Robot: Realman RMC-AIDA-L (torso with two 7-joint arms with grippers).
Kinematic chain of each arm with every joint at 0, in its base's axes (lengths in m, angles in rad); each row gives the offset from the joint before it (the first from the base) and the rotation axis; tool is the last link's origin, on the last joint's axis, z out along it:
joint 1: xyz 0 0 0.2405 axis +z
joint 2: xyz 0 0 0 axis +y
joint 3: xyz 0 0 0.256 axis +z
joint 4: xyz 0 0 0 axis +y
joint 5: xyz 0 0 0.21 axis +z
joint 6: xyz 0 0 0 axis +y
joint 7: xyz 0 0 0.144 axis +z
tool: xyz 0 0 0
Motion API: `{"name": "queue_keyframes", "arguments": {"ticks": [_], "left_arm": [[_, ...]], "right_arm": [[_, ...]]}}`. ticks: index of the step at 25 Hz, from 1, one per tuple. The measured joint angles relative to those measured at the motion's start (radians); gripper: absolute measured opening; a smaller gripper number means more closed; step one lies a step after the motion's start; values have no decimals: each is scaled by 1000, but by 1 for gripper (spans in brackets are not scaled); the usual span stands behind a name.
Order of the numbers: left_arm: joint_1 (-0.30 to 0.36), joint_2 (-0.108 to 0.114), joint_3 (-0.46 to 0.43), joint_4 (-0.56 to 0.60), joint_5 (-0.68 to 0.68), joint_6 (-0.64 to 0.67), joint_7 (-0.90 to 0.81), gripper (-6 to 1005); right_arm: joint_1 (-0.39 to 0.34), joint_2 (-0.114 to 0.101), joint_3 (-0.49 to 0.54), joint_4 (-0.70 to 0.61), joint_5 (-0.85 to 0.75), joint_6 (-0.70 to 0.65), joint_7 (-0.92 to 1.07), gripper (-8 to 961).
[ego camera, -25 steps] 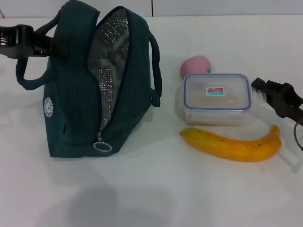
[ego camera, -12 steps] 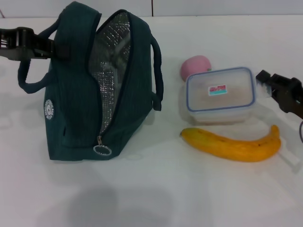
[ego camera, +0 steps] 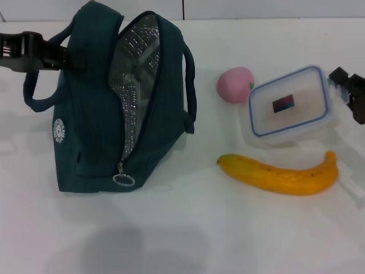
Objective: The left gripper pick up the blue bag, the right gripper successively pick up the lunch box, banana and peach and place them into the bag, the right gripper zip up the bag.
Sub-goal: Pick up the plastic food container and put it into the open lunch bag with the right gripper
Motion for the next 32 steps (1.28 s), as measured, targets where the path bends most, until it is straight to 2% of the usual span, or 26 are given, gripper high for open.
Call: {"name": "queue_keyframes", "arguments": {"ticks": [13,24,32], "left_arm": [[-3,-6,1,0,0,-2,-1,34],[-3,-10,2,-2,0,-2,-3,34],[-12,-19,1,-16,0,-4,-6,33]], "right_arm": [[-12,-4,8,0,81,-105,2,94],[-11,-5,13,-10,102,-139,27,94],[28,-6,21,-35,176,-223,76,94]]}}
